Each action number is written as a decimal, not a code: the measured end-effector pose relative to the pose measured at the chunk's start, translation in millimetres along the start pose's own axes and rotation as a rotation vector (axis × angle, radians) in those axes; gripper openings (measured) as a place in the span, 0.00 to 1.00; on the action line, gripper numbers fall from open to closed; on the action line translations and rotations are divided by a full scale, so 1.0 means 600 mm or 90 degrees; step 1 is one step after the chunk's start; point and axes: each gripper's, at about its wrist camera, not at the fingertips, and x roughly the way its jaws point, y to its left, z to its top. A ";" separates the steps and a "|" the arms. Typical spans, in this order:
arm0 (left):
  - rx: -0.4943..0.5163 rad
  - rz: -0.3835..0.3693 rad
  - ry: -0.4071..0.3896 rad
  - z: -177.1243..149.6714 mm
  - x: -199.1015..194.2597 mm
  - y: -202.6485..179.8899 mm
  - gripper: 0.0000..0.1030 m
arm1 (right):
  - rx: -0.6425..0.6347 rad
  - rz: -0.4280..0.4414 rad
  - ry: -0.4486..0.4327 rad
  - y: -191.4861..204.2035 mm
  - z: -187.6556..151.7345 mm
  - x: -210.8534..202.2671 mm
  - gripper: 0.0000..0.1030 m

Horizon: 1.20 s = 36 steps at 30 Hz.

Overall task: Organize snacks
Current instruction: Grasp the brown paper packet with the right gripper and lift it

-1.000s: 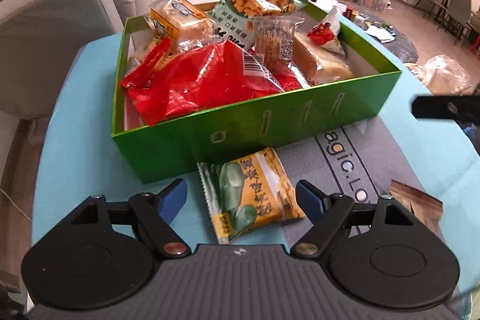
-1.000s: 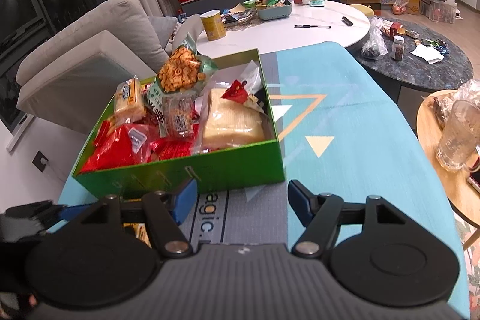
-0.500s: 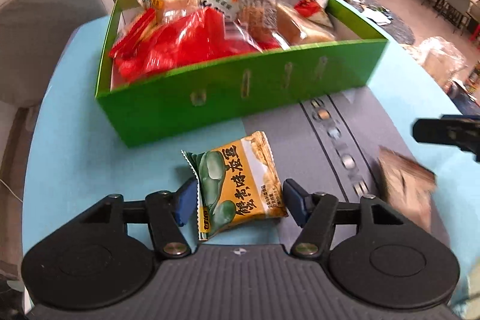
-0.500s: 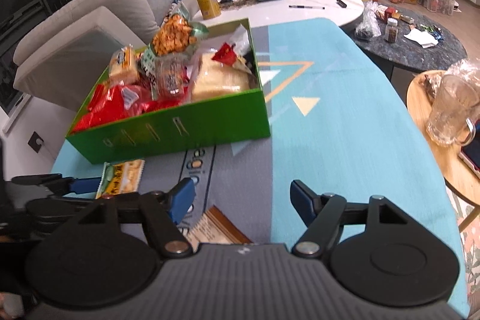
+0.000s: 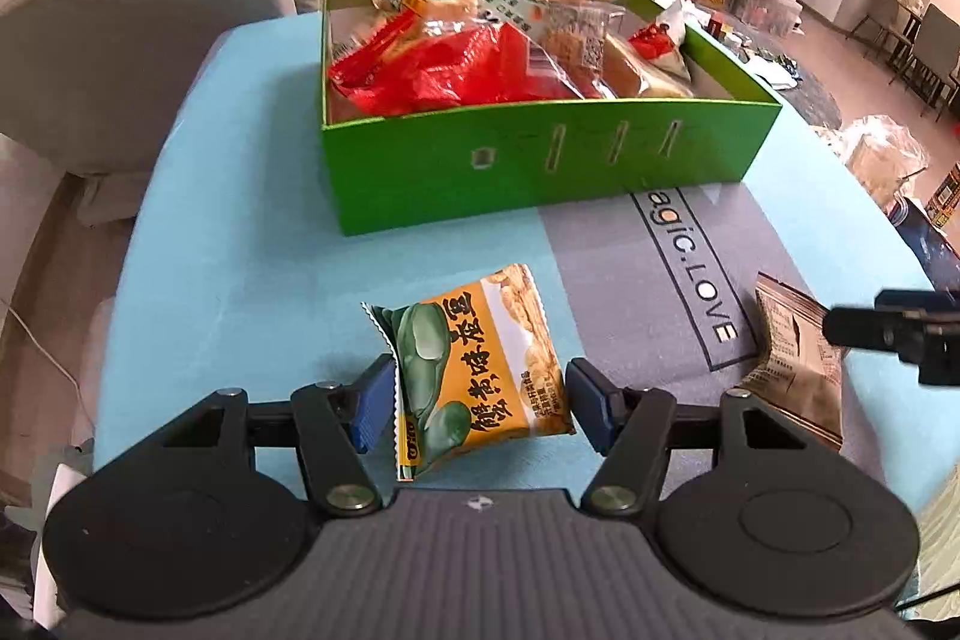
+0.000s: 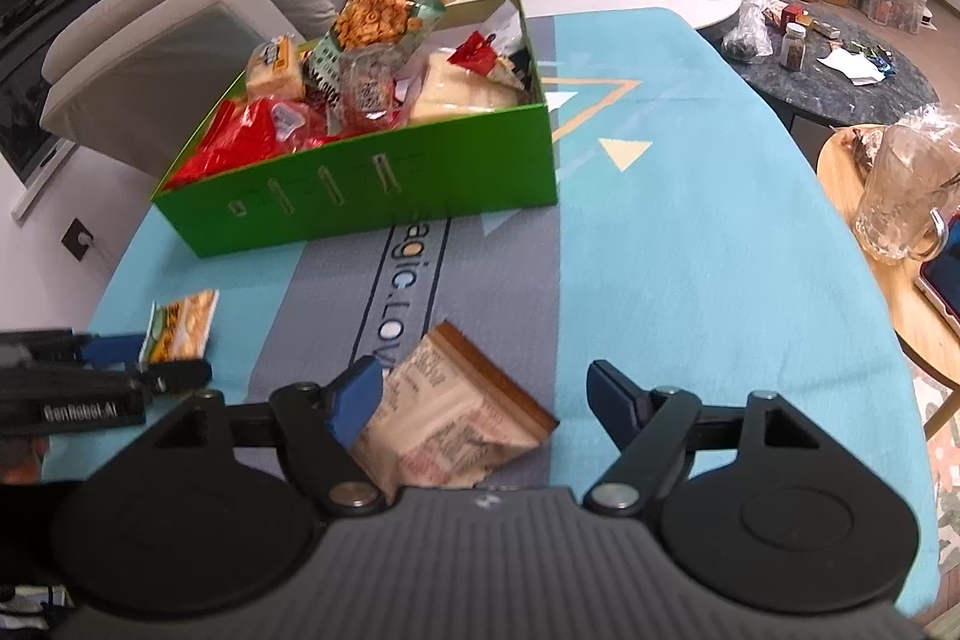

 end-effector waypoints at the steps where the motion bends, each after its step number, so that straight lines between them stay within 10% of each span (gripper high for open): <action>1: 0.000 -0.001 -0.001 0.000 -0.001 0.000 0.56 | -0.001 -0.002 0.002 0.000 -0.002 -0.001 0.87; 36: -0.014 0.013 -0.015 0.013 0.001 0.026 0.56 | -0.060 0.024 0.082 0.091 0.013 0.081 0.95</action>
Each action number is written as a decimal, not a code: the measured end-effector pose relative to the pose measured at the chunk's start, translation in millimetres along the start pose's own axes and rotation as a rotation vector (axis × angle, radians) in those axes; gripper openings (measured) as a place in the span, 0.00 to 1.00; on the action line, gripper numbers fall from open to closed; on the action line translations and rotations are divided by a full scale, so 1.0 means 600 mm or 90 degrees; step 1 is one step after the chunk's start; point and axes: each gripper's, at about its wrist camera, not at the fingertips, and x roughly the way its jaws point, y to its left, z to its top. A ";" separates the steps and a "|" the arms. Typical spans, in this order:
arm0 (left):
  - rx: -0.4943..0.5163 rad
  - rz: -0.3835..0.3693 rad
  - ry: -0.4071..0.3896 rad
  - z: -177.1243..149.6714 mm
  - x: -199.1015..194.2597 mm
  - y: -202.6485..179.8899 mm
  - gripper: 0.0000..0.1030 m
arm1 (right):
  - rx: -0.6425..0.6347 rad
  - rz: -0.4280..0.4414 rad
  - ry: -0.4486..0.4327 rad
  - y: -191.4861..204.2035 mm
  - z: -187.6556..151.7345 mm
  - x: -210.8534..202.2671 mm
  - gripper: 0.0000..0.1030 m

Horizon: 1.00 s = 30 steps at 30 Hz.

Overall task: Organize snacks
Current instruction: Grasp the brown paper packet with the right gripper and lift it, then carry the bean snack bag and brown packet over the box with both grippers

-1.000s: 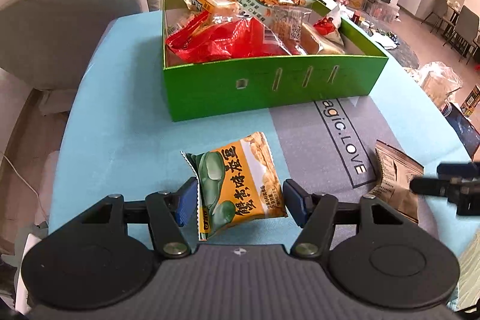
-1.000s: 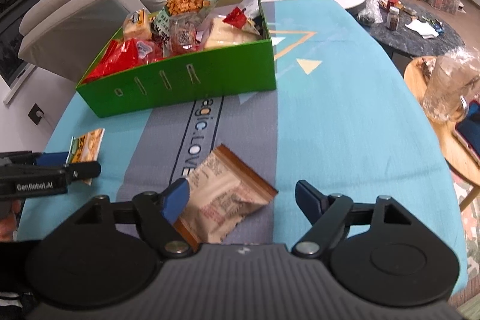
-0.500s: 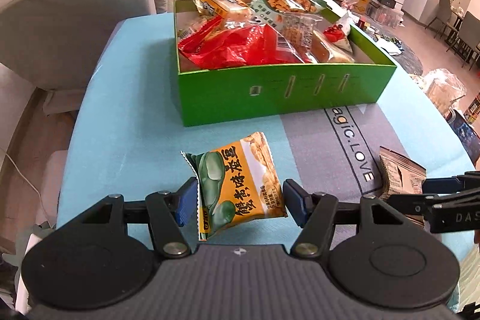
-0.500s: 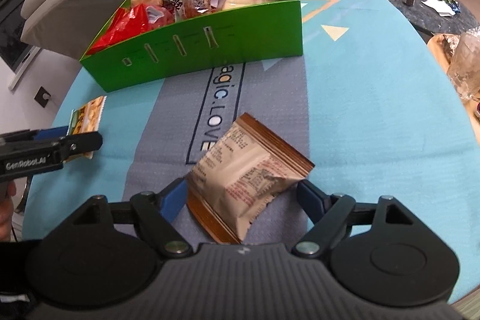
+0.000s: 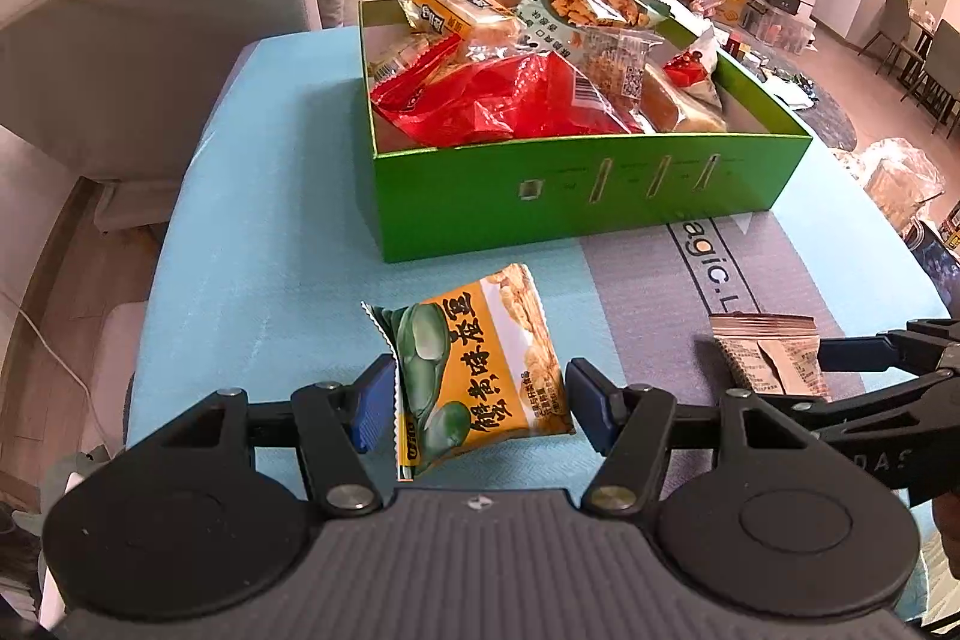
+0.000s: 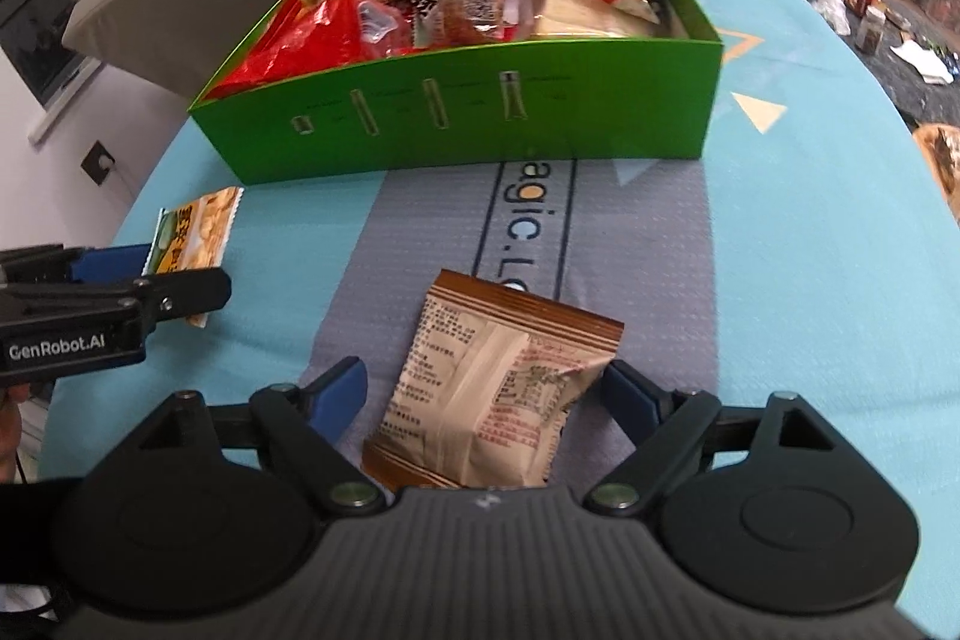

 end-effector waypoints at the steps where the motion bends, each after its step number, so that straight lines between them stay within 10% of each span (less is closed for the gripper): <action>1: 0.000 0.000 0.000 0.000 0.001 0.000 0.56 | -0.004 -0.005 -0.001 0.003 0.000 0.001 0.95; 30: 0.014 -0.002 -0.031 0.011 -0.023 -0.010 0.56 | 0.007 -0.007 -0.078 -0.030 0.008 -0.030 0.83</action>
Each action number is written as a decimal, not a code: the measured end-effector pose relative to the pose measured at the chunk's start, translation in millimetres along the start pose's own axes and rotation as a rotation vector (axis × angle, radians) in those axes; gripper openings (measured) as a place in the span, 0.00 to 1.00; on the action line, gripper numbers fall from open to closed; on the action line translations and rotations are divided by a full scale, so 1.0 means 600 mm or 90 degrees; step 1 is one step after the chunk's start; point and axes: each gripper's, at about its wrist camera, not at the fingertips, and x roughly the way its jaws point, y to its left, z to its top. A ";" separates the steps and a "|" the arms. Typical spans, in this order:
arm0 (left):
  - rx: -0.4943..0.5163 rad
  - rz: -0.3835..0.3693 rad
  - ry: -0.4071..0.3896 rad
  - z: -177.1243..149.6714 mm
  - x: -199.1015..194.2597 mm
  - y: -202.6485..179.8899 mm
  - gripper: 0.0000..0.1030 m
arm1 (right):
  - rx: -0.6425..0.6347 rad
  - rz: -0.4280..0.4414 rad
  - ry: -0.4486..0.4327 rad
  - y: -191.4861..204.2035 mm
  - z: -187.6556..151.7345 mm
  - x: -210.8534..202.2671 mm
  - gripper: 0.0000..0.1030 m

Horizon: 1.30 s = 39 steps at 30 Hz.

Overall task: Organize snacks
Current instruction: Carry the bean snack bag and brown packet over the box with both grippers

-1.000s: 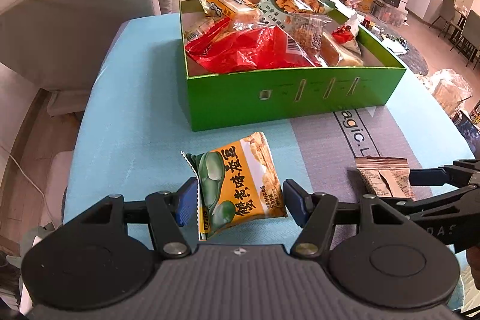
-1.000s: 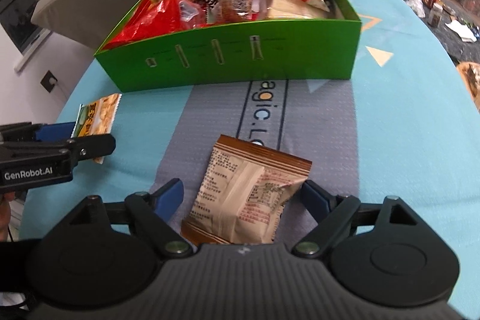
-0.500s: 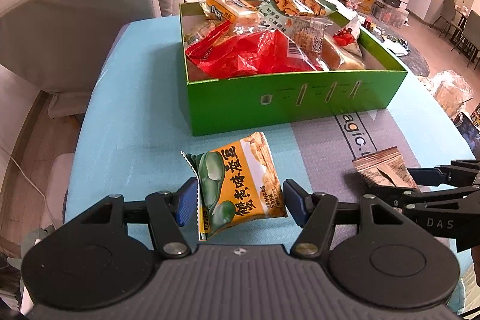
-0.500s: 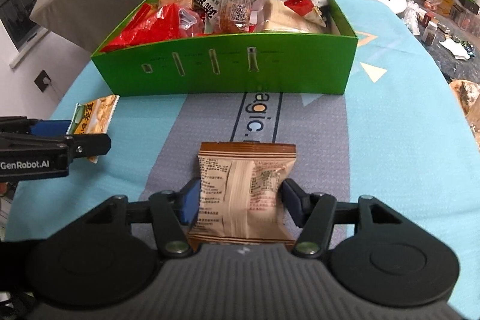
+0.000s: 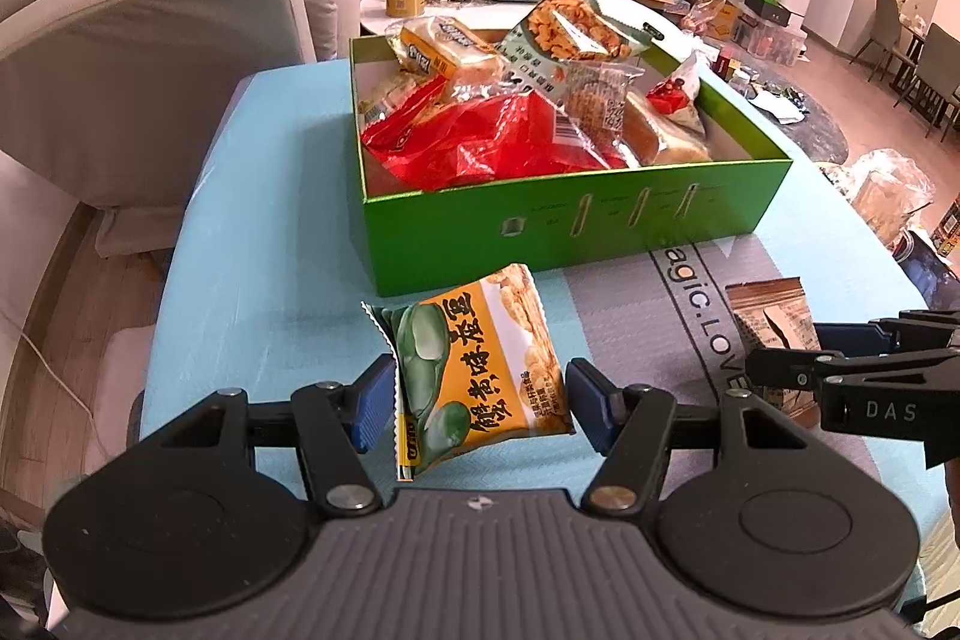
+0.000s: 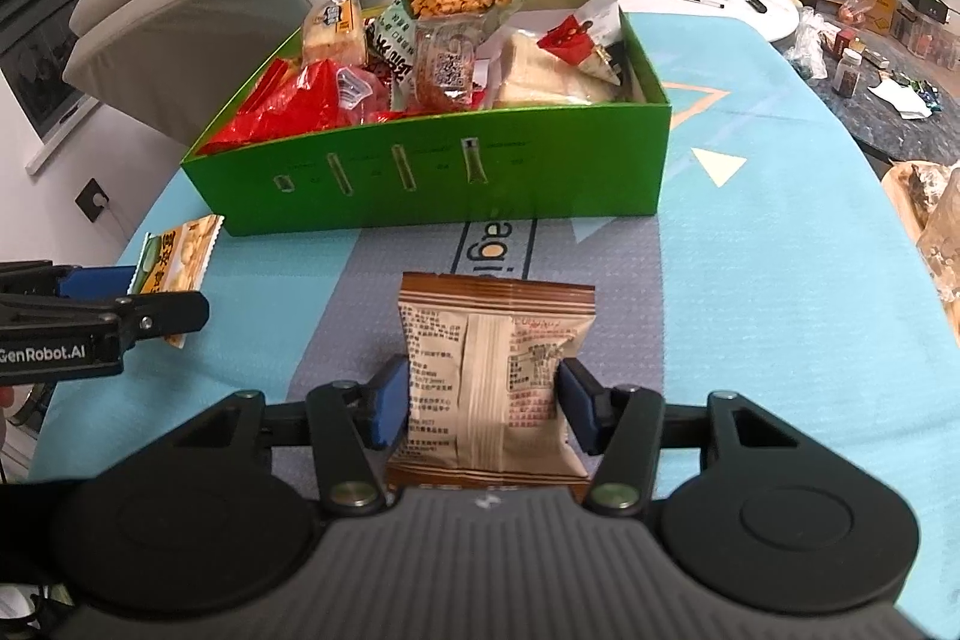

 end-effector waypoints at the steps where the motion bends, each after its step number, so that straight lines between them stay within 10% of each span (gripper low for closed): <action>1: 0.001 0.000 -0.002 0.000 -0.002 -0.001 0.56 | 0.001 0.000 -0.003 -0.001 0.001 -0.002 0.83; 39: 0.077 -0.039 -0.110 0.114 -0.047 -0.065 0.56 | -0.012 0.010 -0.162 -0.023 0.117 -0.071 0.83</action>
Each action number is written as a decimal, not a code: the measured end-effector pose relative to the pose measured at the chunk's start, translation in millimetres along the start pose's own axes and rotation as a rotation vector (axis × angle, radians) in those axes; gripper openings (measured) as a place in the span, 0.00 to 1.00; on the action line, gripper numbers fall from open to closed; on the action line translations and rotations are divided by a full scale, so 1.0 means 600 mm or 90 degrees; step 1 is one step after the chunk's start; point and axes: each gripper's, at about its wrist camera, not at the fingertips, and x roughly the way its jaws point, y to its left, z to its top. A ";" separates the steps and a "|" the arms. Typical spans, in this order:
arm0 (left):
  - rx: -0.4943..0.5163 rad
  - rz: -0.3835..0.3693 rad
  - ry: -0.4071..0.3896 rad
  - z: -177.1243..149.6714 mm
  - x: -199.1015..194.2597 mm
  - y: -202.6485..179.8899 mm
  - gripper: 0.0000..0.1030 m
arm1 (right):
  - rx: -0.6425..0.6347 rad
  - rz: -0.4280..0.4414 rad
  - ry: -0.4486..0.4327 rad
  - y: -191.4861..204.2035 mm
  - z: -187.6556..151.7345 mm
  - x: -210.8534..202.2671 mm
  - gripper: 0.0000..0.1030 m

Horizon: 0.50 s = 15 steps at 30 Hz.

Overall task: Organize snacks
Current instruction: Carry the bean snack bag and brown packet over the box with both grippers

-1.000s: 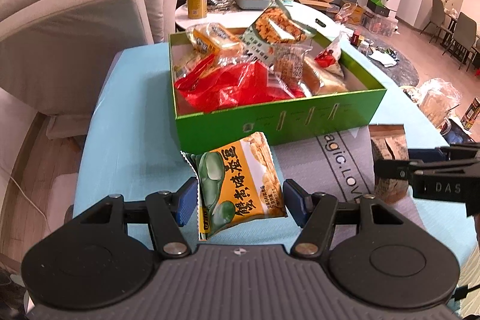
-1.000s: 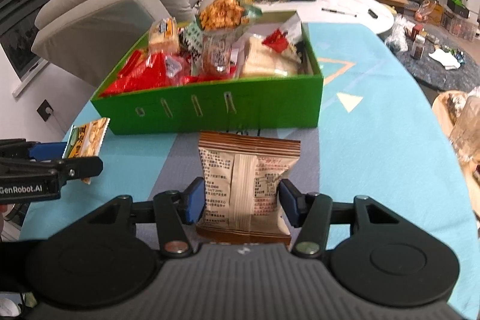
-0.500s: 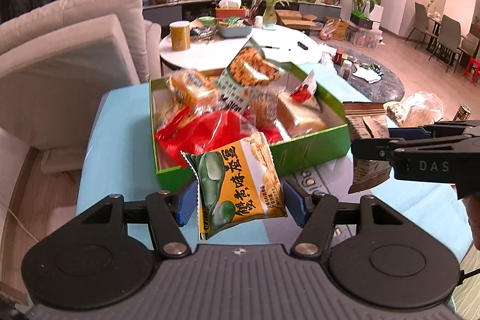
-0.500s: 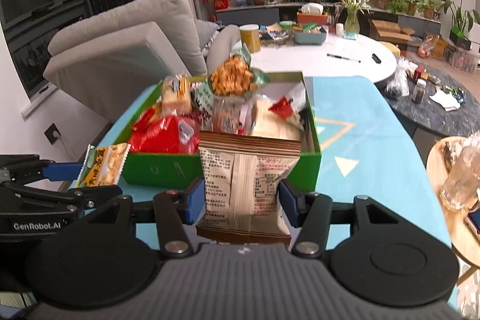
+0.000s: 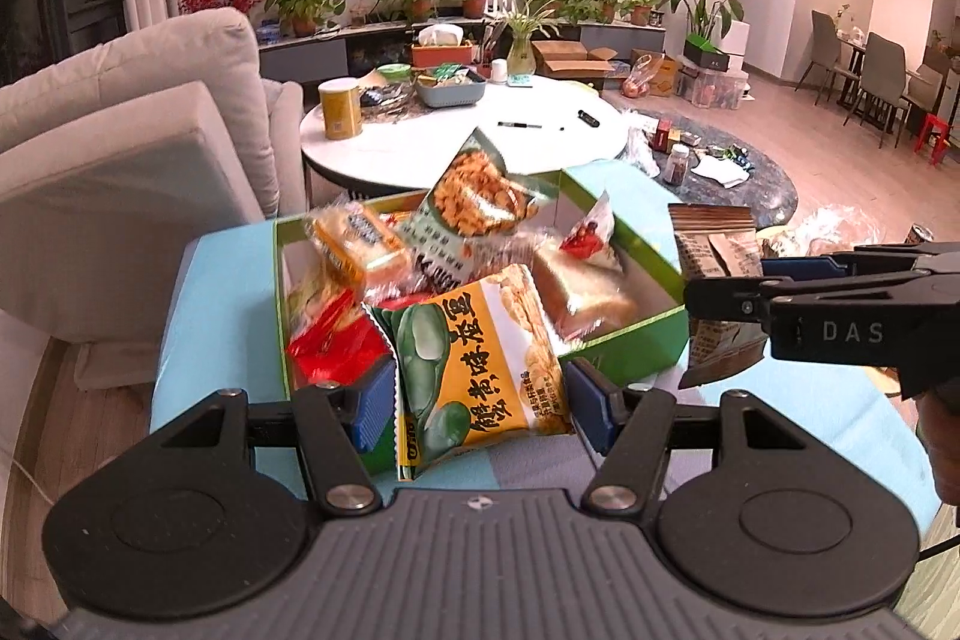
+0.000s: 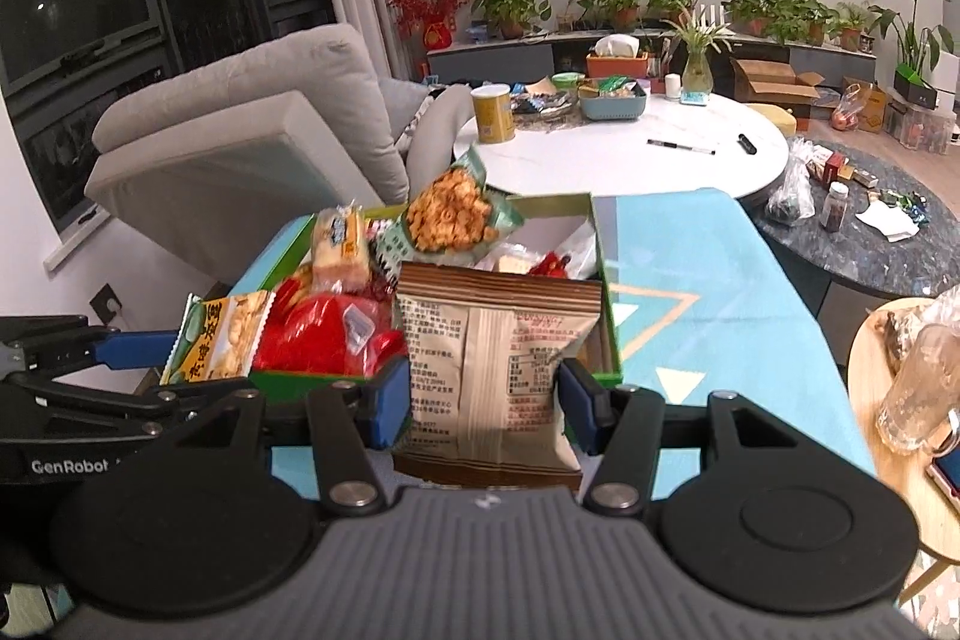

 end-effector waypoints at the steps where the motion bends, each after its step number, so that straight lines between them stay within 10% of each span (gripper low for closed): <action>1: 0.001 -0.002 -0.003 0.005 0.002 -0.001 0.56 | 0.000 0.000 -0.003 -0.001 0.004 0.002 0.83; 15: 0.008 -0.022 -0.015 0.080 0.071 -0.011 0.56 | 0.031 0.015 -0.035 -0.023 0.075 0.040 0.83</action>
